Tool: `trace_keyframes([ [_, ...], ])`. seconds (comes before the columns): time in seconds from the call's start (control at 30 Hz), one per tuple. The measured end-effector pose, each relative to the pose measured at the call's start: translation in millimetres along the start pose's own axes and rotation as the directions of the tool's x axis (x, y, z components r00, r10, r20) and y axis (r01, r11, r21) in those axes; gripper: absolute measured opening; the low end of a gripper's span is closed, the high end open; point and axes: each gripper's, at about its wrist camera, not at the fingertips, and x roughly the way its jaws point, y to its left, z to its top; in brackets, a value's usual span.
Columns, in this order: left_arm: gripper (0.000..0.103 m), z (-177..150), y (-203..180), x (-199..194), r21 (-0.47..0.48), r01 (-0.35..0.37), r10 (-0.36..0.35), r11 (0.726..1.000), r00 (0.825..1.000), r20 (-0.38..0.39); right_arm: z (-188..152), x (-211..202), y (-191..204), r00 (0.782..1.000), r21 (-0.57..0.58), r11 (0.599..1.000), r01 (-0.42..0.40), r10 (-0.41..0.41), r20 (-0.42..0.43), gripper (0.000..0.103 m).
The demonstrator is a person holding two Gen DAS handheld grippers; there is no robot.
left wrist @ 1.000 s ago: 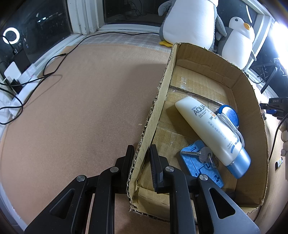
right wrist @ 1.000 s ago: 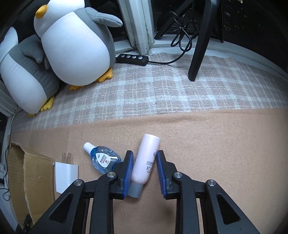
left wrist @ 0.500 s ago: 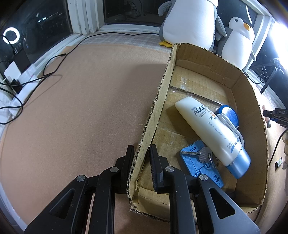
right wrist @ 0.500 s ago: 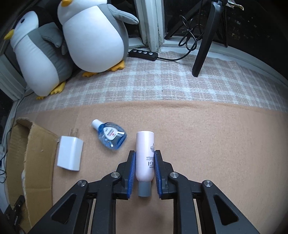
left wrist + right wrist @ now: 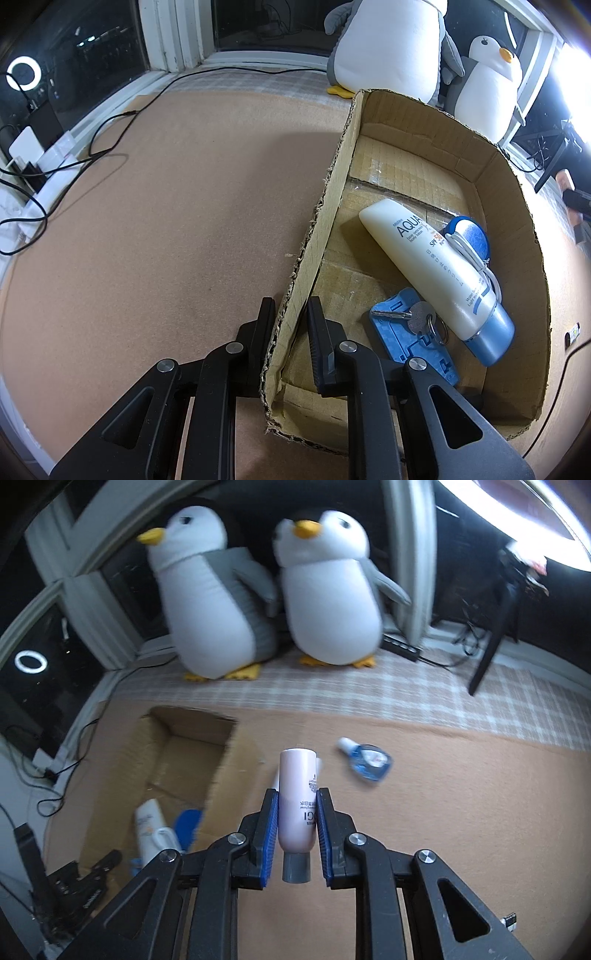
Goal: Organize rigid objects
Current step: 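Carry the pink-white bottle into the box and open the right gripper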
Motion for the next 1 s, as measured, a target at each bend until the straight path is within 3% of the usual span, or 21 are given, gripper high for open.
trace_keyframes([
  [0.47, 0.016, -1, -1, -1, 0.001, -0.001, 0.001, 1.0, 1.0, 0.001, -12, 4, 89, 0.995, -0.184, 0.978, -0.101, 0.099, -0.02, 0.018],
  [1.0, 0.016, -1, -1, -1, 0.001, -0.002, 0.002, 1.0, 1.0, 0.001, -25, 26, 132, 0.992, -0.277, 0.953, -0.123, 0.11, -0.063, 0.018],
])
